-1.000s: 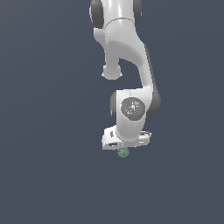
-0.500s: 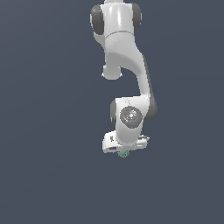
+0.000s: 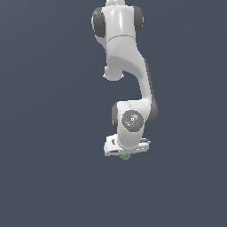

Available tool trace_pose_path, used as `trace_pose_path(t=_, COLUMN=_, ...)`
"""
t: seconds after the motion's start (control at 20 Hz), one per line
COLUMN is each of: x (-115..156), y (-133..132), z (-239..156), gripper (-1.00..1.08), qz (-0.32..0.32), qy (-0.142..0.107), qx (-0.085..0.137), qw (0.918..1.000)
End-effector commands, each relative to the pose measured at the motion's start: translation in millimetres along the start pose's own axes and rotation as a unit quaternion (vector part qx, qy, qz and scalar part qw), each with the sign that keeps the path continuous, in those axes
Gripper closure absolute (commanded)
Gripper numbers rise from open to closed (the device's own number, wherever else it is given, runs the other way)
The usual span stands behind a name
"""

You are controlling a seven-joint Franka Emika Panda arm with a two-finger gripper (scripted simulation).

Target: Pick up the object and move it to a goal position.

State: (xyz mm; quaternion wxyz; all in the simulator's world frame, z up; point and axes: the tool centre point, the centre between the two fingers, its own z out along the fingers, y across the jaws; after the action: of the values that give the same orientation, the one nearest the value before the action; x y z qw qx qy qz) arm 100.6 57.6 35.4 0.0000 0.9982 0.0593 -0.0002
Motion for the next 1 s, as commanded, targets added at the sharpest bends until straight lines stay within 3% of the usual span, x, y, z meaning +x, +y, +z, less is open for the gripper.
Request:
trace_pose_path(t=0.0, x=0.2, y=0.0, z=-0.1, gripper=1.08, qz=0.0, qy=0.0, qx=0.0, qw=1.0)
trace_pose_path(t=0.55, x=-1.3, y=-0.7, z=-6.0, gripper=1.08, qz=0.0, qy=0.0, qx=0.0, qw=1.0)
trace_pose_path(t=0.95, x=-9.5, y=-4.8, z=-41.4, gripper=1.08, qz=0.0, qy=0.0, qx=0.0, qw=1.0)
